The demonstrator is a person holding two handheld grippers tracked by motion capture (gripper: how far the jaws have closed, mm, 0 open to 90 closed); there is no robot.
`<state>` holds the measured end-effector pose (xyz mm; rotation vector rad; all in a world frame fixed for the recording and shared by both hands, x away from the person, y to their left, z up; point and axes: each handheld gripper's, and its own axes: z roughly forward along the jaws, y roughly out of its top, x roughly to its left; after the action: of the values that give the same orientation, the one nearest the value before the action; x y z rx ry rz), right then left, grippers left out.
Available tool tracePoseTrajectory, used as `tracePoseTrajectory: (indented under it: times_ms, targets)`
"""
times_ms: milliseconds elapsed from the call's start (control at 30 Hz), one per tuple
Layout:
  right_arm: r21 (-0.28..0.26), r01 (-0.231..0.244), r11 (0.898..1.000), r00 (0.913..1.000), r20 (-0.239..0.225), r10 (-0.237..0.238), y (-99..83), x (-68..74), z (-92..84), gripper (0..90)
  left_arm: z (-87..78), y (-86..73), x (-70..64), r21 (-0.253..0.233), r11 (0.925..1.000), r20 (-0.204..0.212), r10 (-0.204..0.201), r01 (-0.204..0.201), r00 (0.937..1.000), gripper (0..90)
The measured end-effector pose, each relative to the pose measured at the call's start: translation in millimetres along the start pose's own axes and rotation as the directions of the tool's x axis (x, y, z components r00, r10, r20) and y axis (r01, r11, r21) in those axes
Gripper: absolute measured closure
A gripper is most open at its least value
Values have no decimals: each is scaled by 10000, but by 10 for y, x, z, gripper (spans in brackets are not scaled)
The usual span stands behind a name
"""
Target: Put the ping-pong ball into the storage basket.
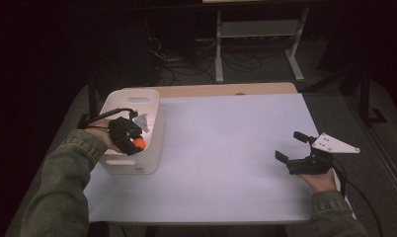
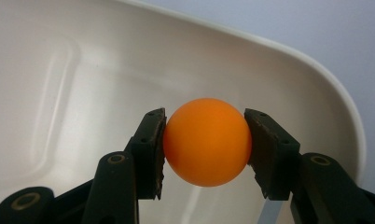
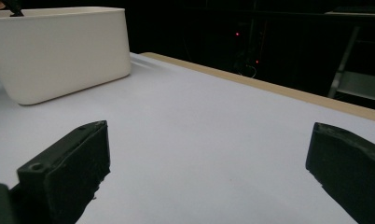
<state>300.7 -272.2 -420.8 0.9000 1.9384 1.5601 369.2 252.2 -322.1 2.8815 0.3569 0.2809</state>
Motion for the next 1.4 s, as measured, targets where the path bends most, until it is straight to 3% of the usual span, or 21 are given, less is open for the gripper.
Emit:
tracePoseTrajectory:
  times_ms: [400,933,1133,1400]
  targets:
    - [6,-25,10000,10000,-5,25,-1,-1,-2,0,-21,-3,27,-145,9998,-88,-161,160,9998,496]
    - [0,9,10000,10000,0,-9,3,5,-2,0,-144,-32,37,-462,9978,-533,-501,476,9973,338]
    - [-6,-2,10000,10000,-5,2,5,8,-7,0,-187,-25,32,-524,9968,-833,-642,599,9945,258]
    - [-48,-31,10000,10000,-2,31,9,8,-12,0,-251,-15,53,-829,9887,-829,-1316,1248,9878,71]
